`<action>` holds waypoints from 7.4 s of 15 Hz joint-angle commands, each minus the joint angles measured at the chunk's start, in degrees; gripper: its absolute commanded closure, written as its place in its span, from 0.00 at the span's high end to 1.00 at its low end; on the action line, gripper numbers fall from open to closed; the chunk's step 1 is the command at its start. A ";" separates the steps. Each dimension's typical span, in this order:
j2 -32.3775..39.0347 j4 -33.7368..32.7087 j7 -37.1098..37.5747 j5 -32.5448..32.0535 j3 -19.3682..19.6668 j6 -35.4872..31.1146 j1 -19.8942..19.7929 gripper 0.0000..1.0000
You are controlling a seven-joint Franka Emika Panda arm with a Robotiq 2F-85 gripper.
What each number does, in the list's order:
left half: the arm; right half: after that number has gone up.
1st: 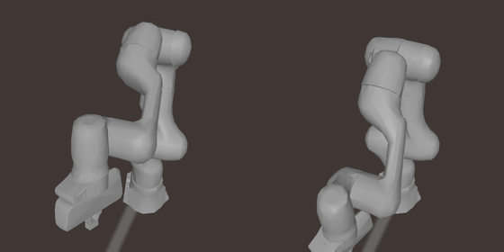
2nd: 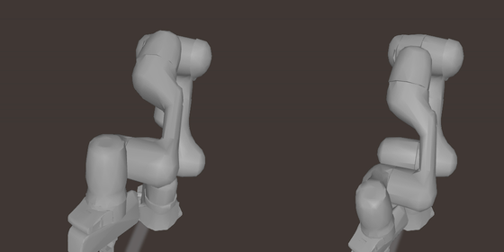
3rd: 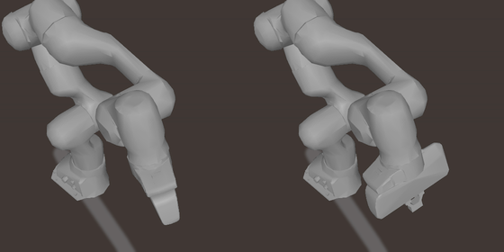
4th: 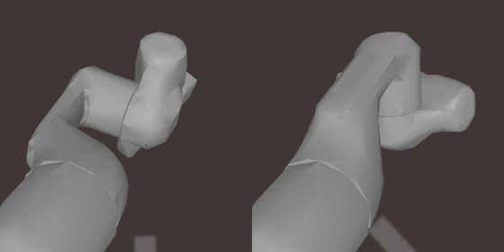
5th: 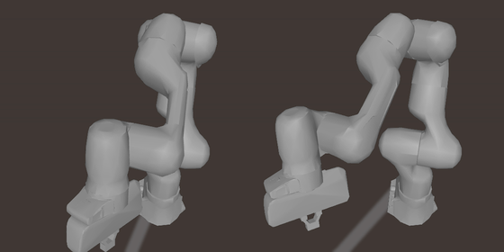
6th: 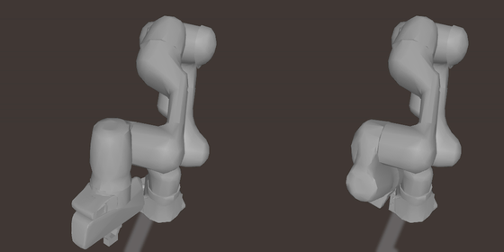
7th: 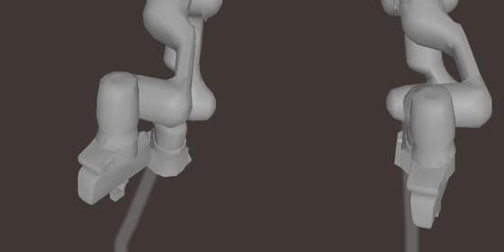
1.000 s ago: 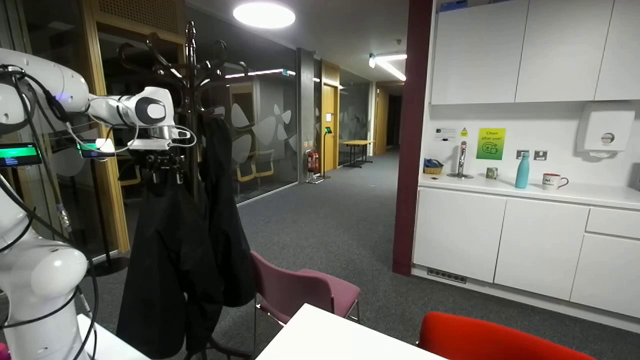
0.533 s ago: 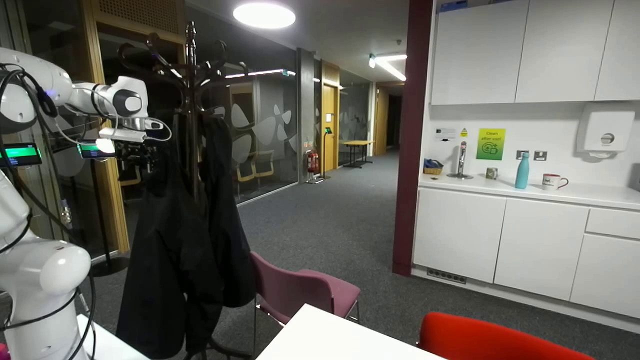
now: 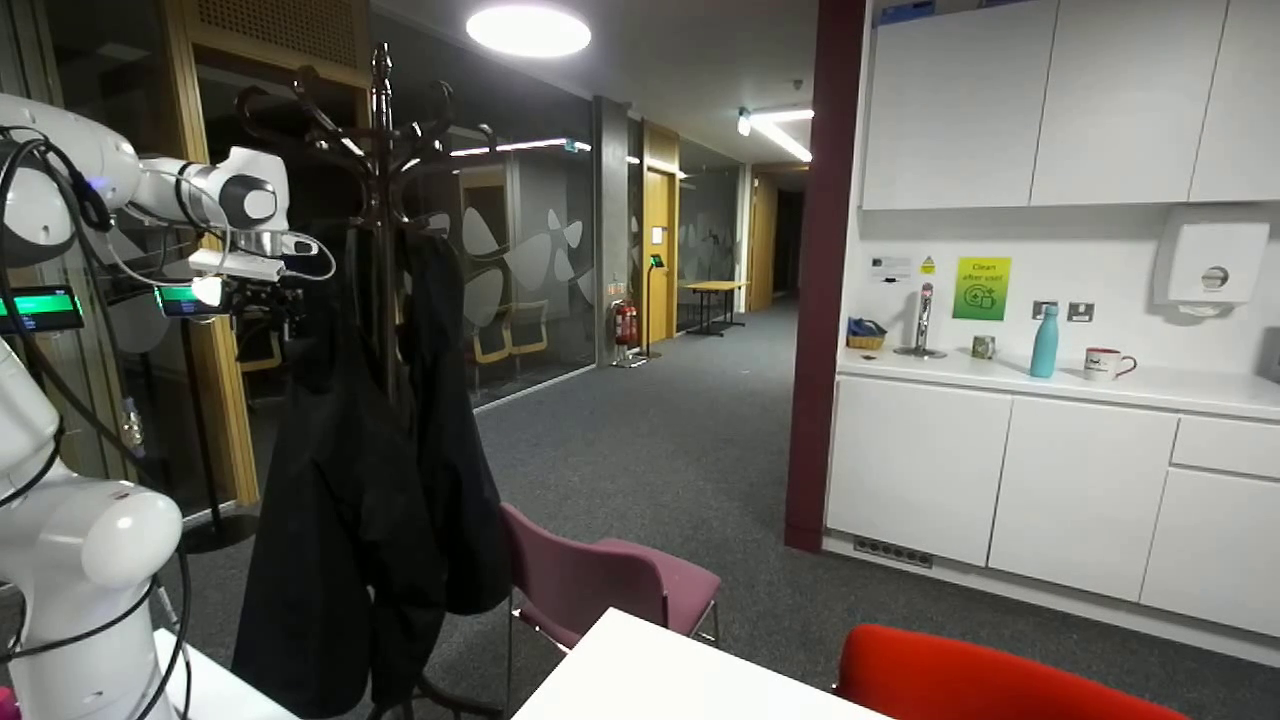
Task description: Put one jersey on the backrest of the pink chair
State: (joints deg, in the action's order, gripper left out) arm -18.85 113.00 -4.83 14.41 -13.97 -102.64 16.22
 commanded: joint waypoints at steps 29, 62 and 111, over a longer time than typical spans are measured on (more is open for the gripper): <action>-7.00 3.73 10.77 -23.66 -10.88 -20.40 0.28 1.00; -11.42 6.27 35.50 -48.47 -19.66 -30.65 -7.09 0.00; -25.97 8.52 34.50 -44.16 -31.67 -31.83 -13.00 0.00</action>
State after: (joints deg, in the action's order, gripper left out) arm -43.82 124.09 31.94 -30.76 -42.63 -136.05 5.00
